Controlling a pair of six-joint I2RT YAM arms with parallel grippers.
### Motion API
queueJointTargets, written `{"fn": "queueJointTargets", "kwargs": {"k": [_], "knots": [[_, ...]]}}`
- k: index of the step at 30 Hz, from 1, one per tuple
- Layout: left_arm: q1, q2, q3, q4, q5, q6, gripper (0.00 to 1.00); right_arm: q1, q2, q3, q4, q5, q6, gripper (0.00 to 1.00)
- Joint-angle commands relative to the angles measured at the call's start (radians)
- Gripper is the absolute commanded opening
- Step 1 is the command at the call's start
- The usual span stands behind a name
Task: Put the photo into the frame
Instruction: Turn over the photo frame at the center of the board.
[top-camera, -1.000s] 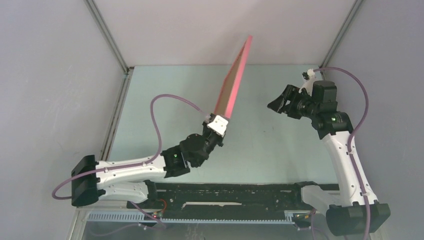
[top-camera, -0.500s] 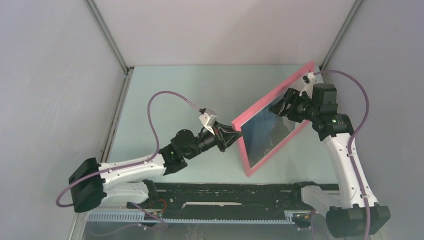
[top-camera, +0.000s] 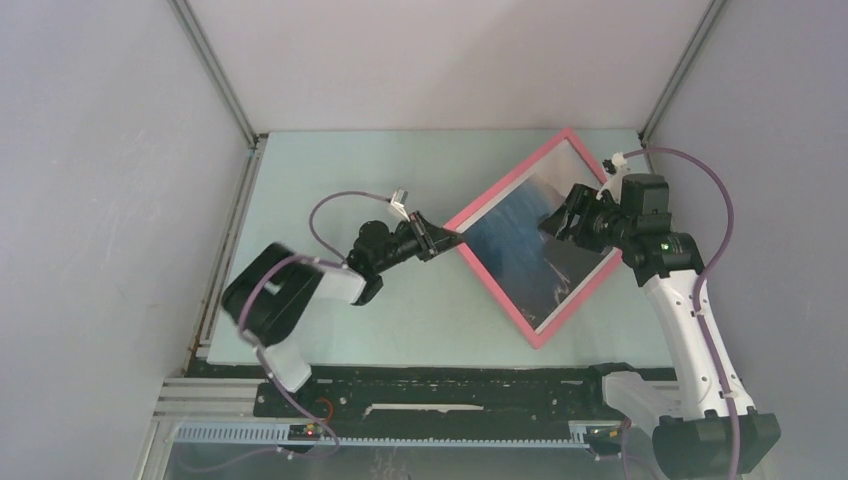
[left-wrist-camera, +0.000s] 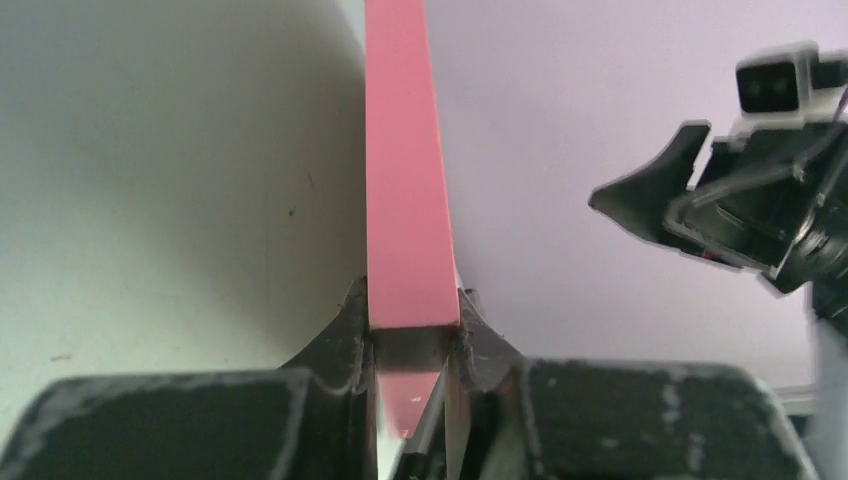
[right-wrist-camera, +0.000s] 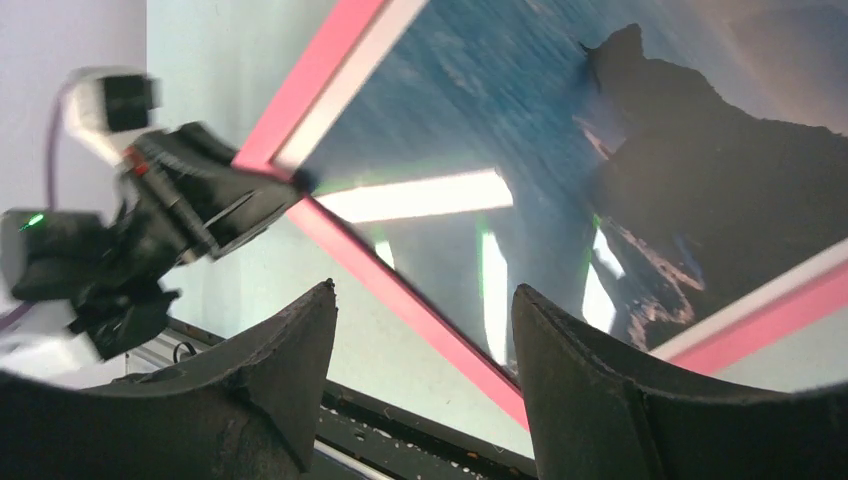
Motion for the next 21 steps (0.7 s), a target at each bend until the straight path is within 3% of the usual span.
{"fn": "queueJointTargets", "kwargs": {"k": [1,5,11,15,21], "knots": [[0.075,0.264,0.081,0.476,0.295,-0.340,0.00,-0.003,-0.017,-0.005,0.009,0.011,-0.025,0.72],[0.089,0.318,0.104,0.440,0.306,-0.287,0.00,-0.003,-0.014,-0.013,0.012,0.015,-0.030,0.72],[0.087,0.336,0.224,0.025,0.403,0.010,0.00,-0.003,0.001,-0.015,0.022,0.018,-0.033,0.71],[0.086,0.298,0.306,-0.387,0.424,0.302,0.00,-0.003,0.012,-0.017,0.022,0.018,-0.034,0.71],[0.098,0.340,0.419,-0.535,0.507,0.404,0.00,-0.003,0.013,-0.033,0.035,0.008,-0.029,0.71]]}}
